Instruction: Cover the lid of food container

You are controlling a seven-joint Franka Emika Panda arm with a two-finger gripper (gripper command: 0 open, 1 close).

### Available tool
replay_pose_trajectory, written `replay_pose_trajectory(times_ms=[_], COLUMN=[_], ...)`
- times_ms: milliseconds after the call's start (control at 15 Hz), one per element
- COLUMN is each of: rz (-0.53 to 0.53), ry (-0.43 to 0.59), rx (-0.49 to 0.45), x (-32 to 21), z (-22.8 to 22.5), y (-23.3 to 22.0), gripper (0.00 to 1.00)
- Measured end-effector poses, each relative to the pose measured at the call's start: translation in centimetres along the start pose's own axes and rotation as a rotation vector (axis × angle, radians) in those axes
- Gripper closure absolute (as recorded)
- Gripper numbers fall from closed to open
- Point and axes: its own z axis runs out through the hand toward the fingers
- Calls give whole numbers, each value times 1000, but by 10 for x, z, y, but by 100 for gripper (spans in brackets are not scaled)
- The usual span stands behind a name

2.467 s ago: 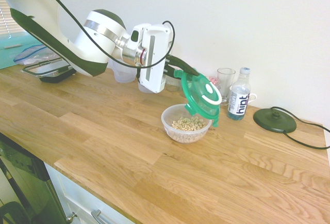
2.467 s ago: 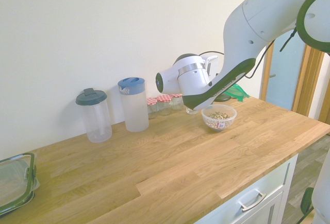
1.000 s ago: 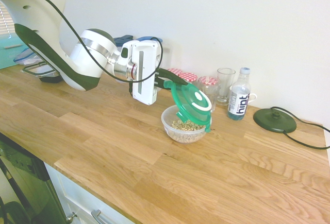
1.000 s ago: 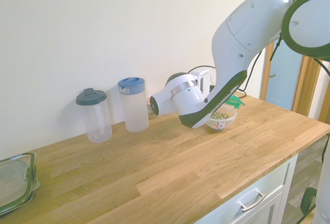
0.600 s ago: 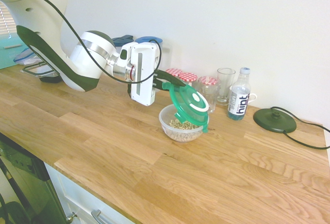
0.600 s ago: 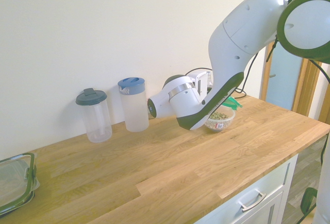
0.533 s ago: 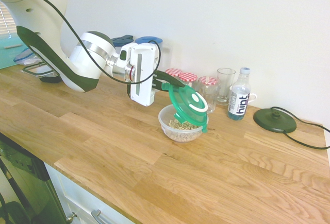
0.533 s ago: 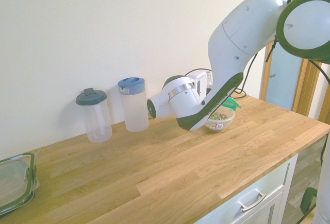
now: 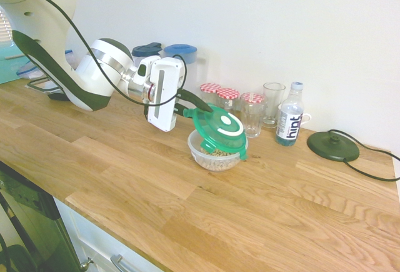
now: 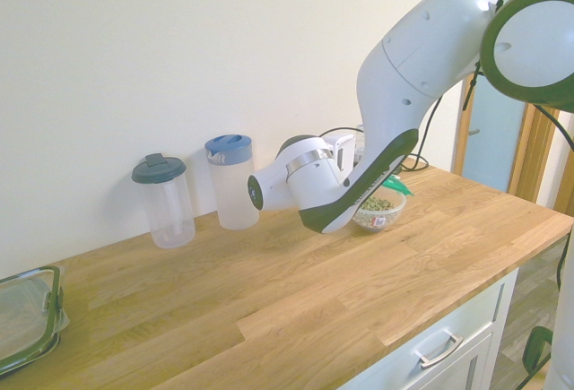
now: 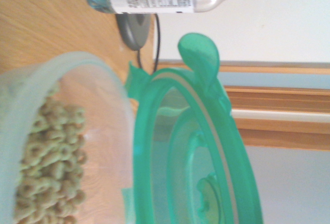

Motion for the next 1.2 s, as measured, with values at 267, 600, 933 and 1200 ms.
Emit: replay_pose_trajectory(times_ms=[267,600,933,1200], rz=[11,45,151,203], ry=[-75,-244,-413,-621], rx=[44,125,281,466], x=[-6,-2,29,59], z=[-8,-20,-13,-21], y=[-2,5,18,52], gripper=[0,0,0,0])
